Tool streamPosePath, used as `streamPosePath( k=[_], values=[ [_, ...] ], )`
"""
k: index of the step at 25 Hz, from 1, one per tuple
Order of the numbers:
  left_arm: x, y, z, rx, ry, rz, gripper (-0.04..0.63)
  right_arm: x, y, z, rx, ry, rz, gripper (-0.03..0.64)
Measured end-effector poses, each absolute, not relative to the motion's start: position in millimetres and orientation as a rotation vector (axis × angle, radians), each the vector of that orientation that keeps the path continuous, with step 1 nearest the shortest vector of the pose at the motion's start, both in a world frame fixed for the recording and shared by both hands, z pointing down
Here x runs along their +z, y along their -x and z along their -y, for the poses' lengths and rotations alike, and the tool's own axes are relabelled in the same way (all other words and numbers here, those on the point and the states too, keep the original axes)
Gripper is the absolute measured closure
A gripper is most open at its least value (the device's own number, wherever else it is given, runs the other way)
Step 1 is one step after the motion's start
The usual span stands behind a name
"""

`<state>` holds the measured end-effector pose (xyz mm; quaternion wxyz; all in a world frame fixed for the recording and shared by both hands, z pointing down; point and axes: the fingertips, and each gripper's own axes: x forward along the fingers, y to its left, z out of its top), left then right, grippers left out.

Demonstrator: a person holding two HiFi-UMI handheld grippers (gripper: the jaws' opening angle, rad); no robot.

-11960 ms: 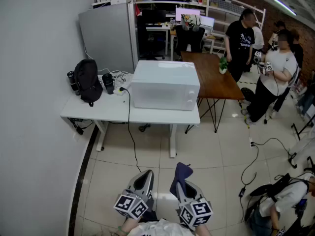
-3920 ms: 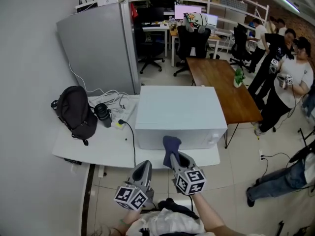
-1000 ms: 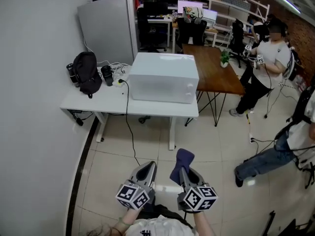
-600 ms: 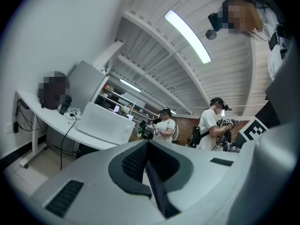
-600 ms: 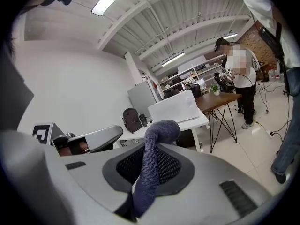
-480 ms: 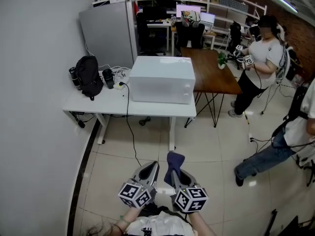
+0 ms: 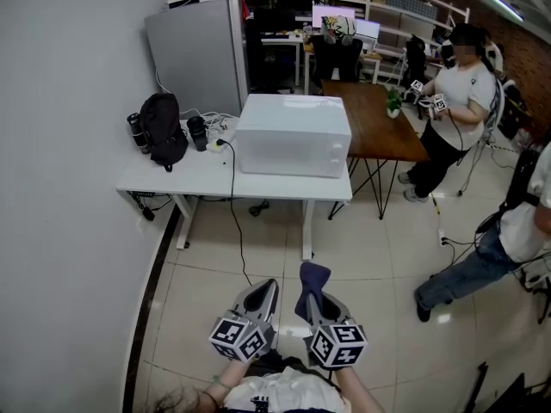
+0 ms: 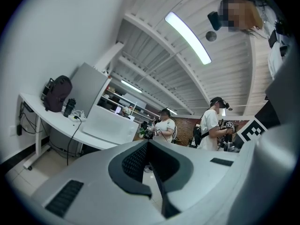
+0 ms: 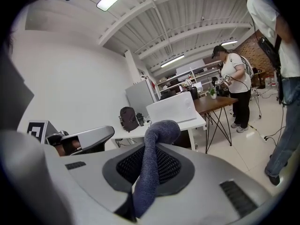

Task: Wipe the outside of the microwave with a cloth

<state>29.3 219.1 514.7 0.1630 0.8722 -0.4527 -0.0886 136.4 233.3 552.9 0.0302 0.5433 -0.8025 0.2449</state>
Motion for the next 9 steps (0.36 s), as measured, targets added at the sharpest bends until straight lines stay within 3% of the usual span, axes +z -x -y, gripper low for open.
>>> streamPosePath(
  k=[9],
  values=[
    [514.4, -23.3, -216.3, -0.258, -2.496, 1.279, 0.609, 553.2, -127.0, -232.9, 0.744, -1.674, 2.463, 0.549]
  ],
)
